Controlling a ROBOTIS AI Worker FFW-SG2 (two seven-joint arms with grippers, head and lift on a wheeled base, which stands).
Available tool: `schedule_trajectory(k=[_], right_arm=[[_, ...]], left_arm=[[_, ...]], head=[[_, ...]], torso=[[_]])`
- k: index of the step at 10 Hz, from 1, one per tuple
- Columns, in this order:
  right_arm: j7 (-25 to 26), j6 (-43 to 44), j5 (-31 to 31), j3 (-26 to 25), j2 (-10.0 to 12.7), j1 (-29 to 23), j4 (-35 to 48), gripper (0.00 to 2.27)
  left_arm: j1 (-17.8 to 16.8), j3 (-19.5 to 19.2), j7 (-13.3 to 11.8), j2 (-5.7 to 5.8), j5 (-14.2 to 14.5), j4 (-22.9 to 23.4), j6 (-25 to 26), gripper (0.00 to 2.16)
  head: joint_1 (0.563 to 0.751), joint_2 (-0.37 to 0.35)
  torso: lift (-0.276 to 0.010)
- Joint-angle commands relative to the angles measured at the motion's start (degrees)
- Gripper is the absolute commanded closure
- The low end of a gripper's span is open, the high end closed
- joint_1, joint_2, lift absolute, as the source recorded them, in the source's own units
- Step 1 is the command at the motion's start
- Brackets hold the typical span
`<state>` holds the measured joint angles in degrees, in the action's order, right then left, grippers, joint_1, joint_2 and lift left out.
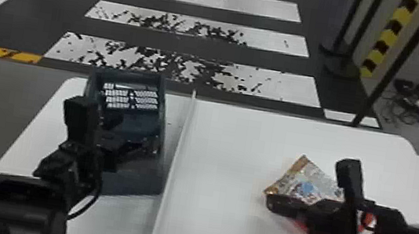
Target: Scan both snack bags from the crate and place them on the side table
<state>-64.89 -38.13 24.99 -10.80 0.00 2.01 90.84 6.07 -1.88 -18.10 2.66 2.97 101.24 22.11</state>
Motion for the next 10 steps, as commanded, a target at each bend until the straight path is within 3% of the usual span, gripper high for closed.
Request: schedule_trajectory(k=[1,10], right_arm=[[0.12,0.03,0.58,1.22,0.05,1.50,-1.98,2.24],[12.51,7.59,0.50,1.31,0.05,5.02,-9.72,2.24]], left_arm=[[0.08,-0.05,0.00,0.15,0.02,0.10,0.00,0.08],[0.17,-0.14,0.00,0.42,0.11,0.10,0.00,0.08]], head=[[0.695,0.005],[0.695,-0.002]], torso=[[-0.098],[-0.098]])
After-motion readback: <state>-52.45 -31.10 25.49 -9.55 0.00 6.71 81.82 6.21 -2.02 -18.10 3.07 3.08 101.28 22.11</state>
